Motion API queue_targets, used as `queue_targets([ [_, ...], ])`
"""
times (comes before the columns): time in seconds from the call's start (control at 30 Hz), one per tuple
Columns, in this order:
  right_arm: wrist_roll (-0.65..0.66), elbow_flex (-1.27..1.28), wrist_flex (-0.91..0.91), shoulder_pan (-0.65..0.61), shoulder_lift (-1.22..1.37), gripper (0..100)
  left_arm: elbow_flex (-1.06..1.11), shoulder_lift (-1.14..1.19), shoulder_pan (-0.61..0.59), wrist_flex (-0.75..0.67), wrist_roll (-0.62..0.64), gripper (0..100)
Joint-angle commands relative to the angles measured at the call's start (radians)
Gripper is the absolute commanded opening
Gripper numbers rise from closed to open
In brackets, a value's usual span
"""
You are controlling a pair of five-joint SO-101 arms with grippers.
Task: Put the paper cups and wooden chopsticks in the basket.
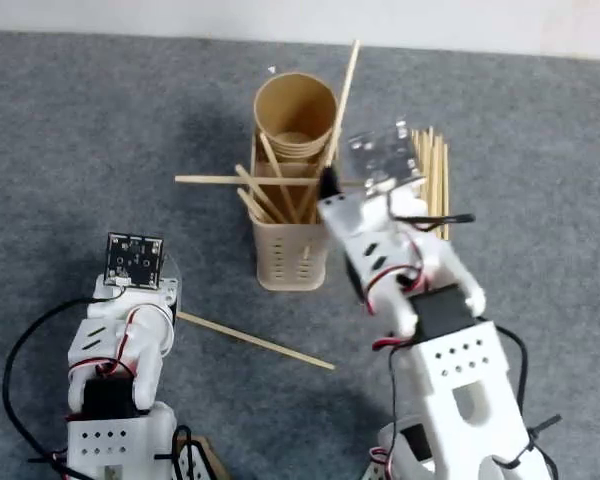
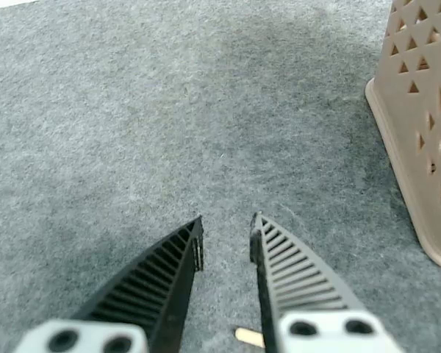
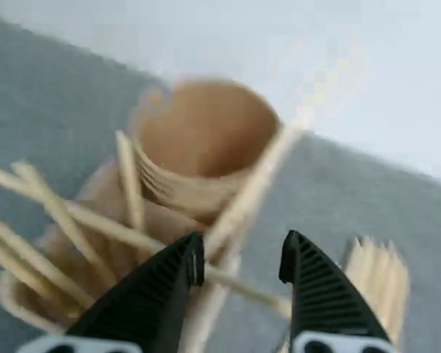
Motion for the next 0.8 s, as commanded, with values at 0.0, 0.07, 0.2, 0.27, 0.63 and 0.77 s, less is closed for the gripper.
queue_targets([
  [0.0, 0.012, -0.058, -0.025, 0.079, -0.024, 17.7, -0.005, -0.007, 0.012, -0.021, -0.011, 14],
  [0.07, 0.012, -0.03, -0.053, 0.102, -0.024, 17.7, -0.005, -0.007, 0.012, -0.021, -0.011, 14],
  [0.2, 0.014, 0.035, -0.058, 0.147, -0.024, 17.7, -0.005, -0.007, 0.012, -0.021, -0.011, 14],
  [0.27, 0.017, 0.076, -0.058, 0.166, -0.022, 17.7, -0.005, -0.007, 0.012, -0.021, -0.011, 14],
  [0.63, 0.018, 0.26, -0.105, 0.248, -0.022, 17.7, -0.005, -0.007, 0.012, -0.02, -0.011, 14],
  [0.77, 0.018, 0.26, -0.061, 0.366, -0.021, 17.7, -0.005, -0.007, 0.012, -0.02, -0.011, 14],
])
